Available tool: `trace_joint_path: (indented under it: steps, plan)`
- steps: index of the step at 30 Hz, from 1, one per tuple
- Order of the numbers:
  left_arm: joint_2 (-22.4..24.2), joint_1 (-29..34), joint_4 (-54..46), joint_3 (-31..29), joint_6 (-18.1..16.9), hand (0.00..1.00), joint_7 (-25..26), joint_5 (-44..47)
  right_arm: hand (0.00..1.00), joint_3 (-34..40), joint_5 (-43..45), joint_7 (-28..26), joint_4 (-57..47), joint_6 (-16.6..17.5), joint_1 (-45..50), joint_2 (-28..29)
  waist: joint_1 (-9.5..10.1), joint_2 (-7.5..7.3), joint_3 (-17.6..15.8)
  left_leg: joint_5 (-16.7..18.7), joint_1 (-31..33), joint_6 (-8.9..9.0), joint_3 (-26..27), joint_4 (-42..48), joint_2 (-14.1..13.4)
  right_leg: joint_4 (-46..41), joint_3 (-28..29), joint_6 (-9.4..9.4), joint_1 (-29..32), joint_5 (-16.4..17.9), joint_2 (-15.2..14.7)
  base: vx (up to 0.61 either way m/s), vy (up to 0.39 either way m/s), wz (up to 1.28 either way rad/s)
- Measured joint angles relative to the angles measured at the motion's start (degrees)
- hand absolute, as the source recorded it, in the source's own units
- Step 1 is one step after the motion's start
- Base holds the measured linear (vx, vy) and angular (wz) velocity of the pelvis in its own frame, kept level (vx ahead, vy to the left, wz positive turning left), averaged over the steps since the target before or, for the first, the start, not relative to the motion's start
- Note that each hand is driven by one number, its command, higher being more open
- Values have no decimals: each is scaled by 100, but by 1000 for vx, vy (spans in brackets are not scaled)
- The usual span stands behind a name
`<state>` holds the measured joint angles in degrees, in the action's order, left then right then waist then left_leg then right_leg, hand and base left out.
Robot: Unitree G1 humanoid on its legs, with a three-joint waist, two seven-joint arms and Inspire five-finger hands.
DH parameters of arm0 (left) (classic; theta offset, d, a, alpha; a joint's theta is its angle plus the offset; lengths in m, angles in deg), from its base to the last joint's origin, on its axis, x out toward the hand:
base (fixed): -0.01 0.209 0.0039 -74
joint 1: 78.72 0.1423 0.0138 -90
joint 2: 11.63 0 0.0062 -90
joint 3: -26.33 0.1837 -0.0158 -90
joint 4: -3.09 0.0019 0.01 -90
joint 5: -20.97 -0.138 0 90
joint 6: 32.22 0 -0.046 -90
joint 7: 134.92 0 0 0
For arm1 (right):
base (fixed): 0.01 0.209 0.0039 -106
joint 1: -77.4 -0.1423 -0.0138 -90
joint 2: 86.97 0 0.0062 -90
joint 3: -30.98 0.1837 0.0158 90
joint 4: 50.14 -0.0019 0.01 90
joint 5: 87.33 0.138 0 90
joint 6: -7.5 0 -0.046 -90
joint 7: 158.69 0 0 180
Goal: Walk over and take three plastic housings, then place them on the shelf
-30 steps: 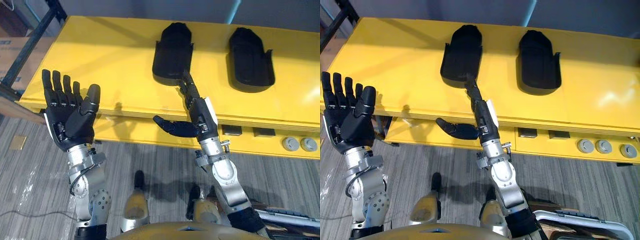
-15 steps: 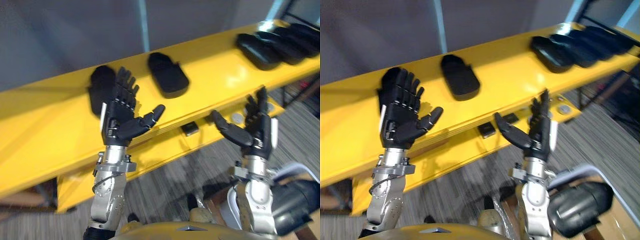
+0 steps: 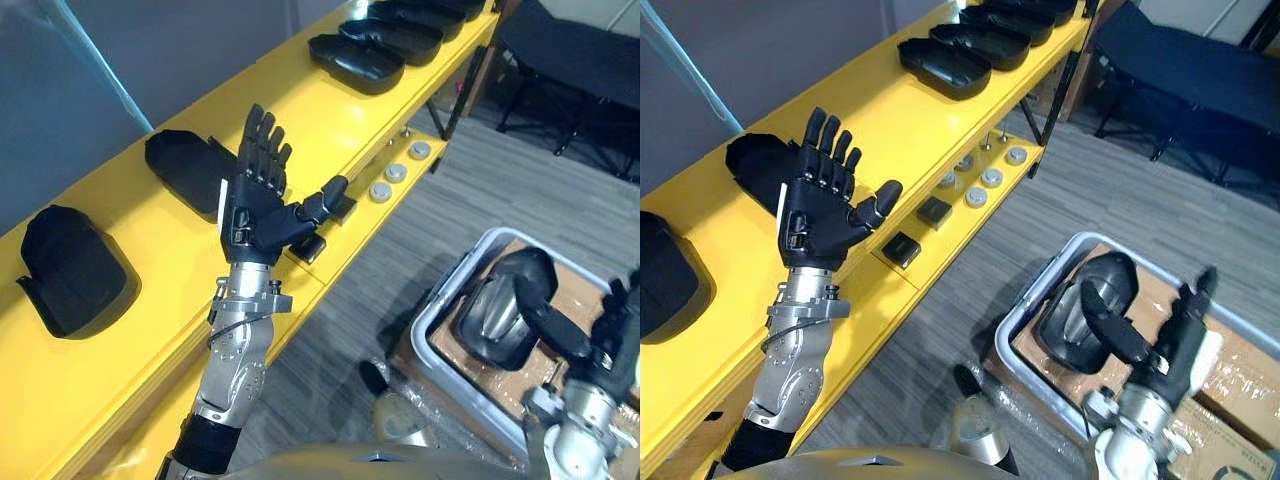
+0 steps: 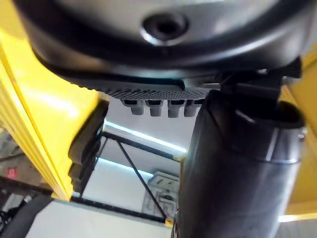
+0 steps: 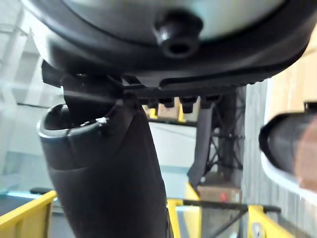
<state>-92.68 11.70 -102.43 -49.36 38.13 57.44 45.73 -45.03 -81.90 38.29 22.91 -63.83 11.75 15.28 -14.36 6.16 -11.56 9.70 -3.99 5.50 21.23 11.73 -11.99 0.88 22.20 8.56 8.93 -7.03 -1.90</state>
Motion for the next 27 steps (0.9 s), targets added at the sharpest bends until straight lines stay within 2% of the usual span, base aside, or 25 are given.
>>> trace_joint_path:
  steps: [2,3,4,6,7,9,13,15,17,19,20,21,22,23,24,25,26,27]
  plan:
    - [11,138,0,-214,3,100,129,11,100,-169,2,-179,99,0,-399,-258,68,65,-169,224,210,-140,-821,539,57,-12,178,-16,12,11,23,-83,94,-73]
    - [19,285,-1,-345,3,100,128,9,100,-260,6,-270,177,0,-605,-428,96,81,-265,402,344,-266,-1306,828,115,-11,200,-18,33,10,24,-98,182,-49]
    - [19,446,-25,-427,2,100,126,-7,100,-361,35,-303,283,8,-775,-534,194,160,-234,525,391,-306,-1580,905,178,-40,244,-21,107,7,31,-65,171,-35]
    - [21,593,-48,-470,-9,100,108,-20,100,-411,80,-365,341,12,-843,-552,326,139,-257,741,371,-294,-1665,763,225,-106,250,1,223,-11,32,-63,162,-15]
    - [20,679,-98,-509,-31,100,49,-19,100,-493,210,-395,342,18,-850,-550,379,176,-242,894,359,-146,-1691,576,239,-154,236,18,310,-46,24,-74,160,-2]
    - [18,710,-97,-575,-32,100,12,-12,100,-612,231,-411,344,17,-807,-467,494,24,-319,883,359,-61,-1683,577,352,-278,226,50,354,-33,-78,-70,135,8]
    - [42,711,-206,-547,-79,100,-326,251,100,-849,446,-401,316,14,-559,-263,513,-54,-315,961,406,82,-1923,943,491,-1039,-21,191,442,326,-177,-12,74,30]
    - [36,708,-547,-374,-141,100,-587,285,100,-988,454,-396,270,15,-389,8,654,-84,-332,1256,635,75,-1901,1540,456,-1368,-61,211,613,345,-107,-55,73,-15]
    - [30,702,-773,-172,-145,100,-781,264,100,-1299,453,-426,240,26,-71,206,729,-160,-352,1556,784,9,-1730,2109,363,-1387,-32,336,601,261,-87,-163,143,-50]
    - [32,742,-781,48,-143,100,-838,259,100,-1562,479,-574,179,43,184,265,858,-247,-359,1684,787,-141,-1447,2355,282,-1133,-186,349,552,-98,-119,-236,88,-73]
    - [84,834,-792,73,-135,100,-881,263,100,-1689,516,-681,177,44,225,263,918,-241,-328,1634,816,-207,-1253,2327,175,-930,-418,235,517,-303,-147,-241,43,-68]
    - [170,914,-763,90,-129,100,-916,271,100,-1831,517,-768,174,87,198,261,937,-255,-323,1479,879,-219,-1121,2258,74,-1609,-1011,-98,639,157,-174,-231,47,-74]
    - [223,947,-708,96,-118,100,-977,389,100,-1994,515,-795,158,106,118,246,1026,-322,-288,1233,861,-216,-987,2002,46,-2254,-1344,-178,714,556,-296,-125,24,-53]
    - [228,948,-671,105,-96,100,-1039,472,100,-2114,501,-781,140,110,73,227,1076,-356,-268,1099,853,-204,-961,1849,44,-2524,-1468,-212,700,724,-380,-105,-32,-38]
    - [214,947,-580,59,-37,100,-1183,665,100,-2354,493,-729,140,128,-34,200,1129,-422,-219,816,858,-162,-929,1499,43,-2998,-1647,-332,673,1028,-591,-95,-129,-15]
    - [204,954,-408,15,-21,100,-1346,869,100,-2557,461,-655,230,134,-211,175,1138,-525,-146,529,853,-84,-928,1158,21,-3396,-1812,-548,571,1224,-814,-108,-177,-8]
    - [199,976,-315,-4,-10,100,-1442,983,100,-2631,410,-627,331,134,-324,169,1139,-507,-136,397,854,-33,-927,1003,-7,-3531,-1902,-603,512,1260,-926,-90,-267,-7]
    - [191,1049,-160,-24,49,100,-1619,1235,100,-2721,401,-515,605,133,-550,166,1142,-576,-77,185,845,95,-913,779,-87,-3609,-2060,-645,325,1283,-1185,-85,-337,-18]
